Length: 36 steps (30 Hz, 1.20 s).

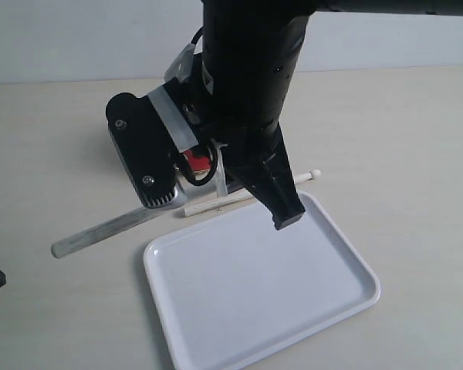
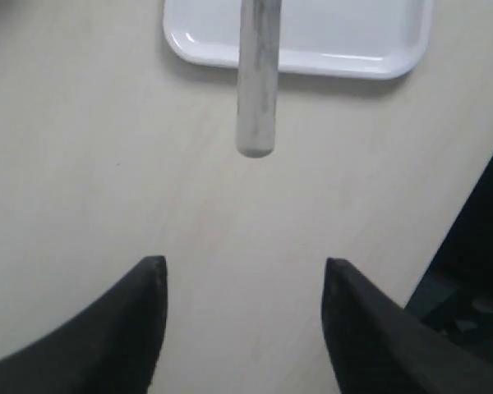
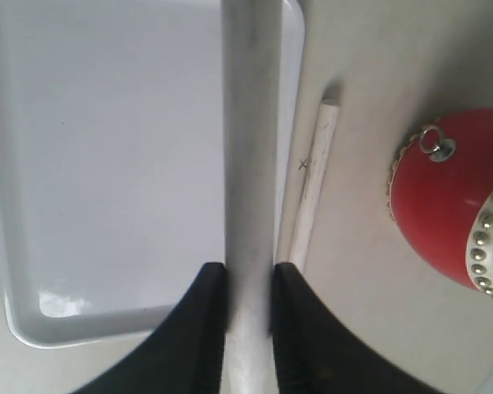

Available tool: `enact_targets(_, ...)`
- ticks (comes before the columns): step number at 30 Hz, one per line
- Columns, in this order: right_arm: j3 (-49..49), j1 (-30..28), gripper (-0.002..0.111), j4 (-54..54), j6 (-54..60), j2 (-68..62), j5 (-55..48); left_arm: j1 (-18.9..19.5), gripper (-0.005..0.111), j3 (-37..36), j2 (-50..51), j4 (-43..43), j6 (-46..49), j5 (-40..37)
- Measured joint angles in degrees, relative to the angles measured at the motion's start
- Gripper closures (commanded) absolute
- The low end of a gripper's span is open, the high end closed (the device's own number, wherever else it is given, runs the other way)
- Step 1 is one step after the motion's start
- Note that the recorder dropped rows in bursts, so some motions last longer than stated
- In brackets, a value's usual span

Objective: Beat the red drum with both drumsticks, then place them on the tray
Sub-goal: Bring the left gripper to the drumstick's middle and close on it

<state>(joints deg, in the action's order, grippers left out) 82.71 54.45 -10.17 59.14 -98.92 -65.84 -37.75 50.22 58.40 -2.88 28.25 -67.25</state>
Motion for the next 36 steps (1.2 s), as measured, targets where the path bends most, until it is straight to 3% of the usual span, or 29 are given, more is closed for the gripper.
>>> enact_targets(7, 0.0, 0.0, 0.108, -1.0, 0.1, 0.0, -0.1, -3.2, 0.052, 3.5, 7.8, 1.8, -3.4, 0.3)
enact_targets(10, 0.0, 0.0, 0.108, -1.0, -0.2, 0.0, -0.1, -3.2, 0.052, 6.2, 8.1, -0.8, -3.1, 3.1)
enact_targets(26, 0.0, 0.0, 0.108, -1.8, -5.9, 0.0, -0.6, -3.2, 0.052, 6.4, 10.5, -1.9, -1.2, 8.8)
enact_targets(36, 0.0, 0.0, 0.108, -0.7, -7.4, 0.0, -3.2, -3.2, 0.052, 6.4, 9.5, 1.8, 1.3, 7.7)
